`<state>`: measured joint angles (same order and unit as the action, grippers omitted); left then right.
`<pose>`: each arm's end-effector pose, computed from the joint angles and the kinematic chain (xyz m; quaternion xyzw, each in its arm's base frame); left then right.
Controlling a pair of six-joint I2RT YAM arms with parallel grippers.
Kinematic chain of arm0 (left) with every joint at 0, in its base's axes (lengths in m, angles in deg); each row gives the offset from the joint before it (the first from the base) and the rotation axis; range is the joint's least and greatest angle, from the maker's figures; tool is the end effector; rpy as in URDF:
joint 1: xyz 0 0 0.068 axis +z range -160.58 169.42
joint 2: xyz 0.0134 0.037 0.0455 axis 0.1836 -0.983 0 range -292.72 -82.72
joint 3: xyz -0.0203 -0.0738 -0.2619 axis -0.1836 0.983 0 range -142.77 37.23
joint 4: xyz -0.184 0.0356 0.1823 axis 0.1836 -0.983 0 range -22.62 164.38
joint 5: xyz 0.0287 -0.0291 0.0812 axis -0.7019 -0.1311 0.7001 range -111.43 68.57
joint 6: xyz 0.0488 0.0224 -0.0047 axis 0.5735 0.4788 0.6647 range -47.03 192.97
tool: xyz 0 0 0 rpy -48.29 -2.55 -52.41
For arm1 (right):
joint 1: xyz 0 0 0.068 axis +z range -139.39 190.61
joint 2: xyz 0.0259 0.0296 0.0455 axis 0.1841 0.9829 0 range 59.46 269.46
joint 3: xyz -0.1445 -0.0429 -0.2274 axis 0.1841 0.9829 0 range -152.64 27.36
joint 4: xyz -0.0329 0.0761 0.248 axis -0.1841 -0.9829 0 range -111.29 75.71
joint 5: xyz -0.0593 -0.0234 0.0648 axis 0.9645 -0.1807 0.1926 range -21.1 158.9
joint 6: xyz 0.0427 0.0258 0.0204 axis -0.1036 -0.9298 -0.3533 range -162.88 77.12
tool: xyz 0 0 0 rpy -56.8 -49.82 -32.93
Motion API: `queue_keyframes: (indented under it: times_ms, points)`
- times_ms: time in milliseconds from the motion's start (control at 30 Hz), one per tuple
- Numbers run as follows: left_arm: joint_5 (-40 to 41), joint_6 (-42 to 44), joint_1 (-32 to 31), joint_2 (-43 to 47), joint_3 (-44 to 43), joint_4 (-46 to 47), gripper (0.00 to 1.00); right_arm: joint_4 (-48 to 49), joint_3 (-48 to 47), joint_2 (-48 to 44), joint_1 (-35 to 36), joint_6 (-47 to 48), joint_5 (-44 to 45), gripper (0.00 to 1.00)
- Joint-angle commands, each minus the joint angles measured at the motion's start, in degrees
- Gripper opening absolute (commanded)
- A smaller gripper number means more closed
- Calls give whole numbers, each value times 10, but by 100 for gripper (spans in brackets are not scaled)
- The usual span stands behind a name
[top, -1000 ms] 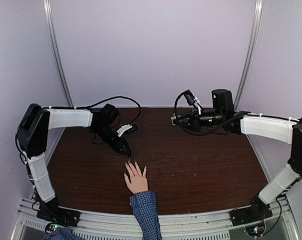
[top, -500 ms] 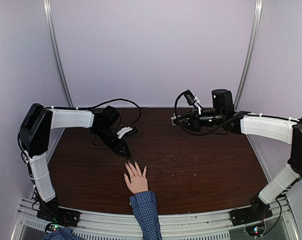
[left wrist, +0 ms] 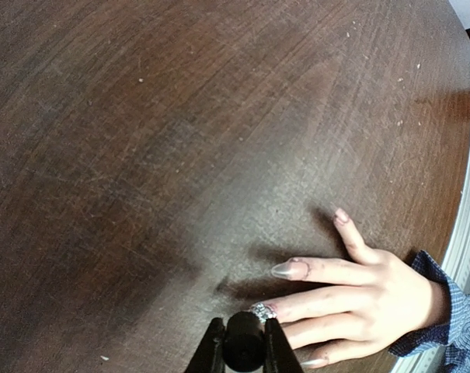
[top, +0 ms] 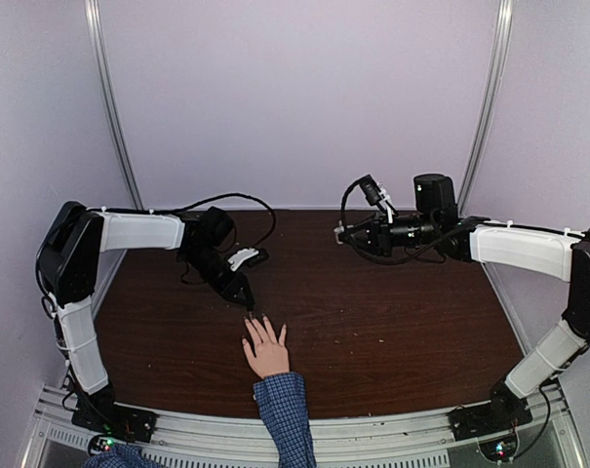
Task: Paint the nails
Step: Paint the nail with the hand.
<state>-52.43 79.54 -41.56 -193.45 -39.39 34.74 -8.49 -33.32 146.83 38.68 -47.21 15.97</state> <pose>0.3157 -0.2109 0.1724 0.3427 0.8911 -0.2874 0.0772 0.2893 0.1864 0.2868 -0.3990 0.6695 0.4941 0.3851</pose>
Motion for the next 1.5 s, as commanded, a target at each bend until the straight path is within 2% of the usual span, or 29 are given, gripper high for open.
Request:
queue_keyframes:
  times_ms: [0, 500, 833, 1167, 1467]
  points:
    - [11, 7, -2, -9, -15, -7, 0, 14, 3, 0, -5, -1, -8, 0]
    - [17, -4, 6, -11, -21, -9, 0, 15, 5, 0, -5, 0, -8, 0]
    - [8, -7, 20, 21, -16, 0, 0, 15, 5, -2, -5, -1, -8, 0]
    - [-58, -2, 18, 50, 3, 34, 0, 16, 5, -2, -5, -1, -9, 0]
    - [-56, 9, 3, 31, 2, 21, 0, 16, 5, -1, -5, -1, -9, 0]
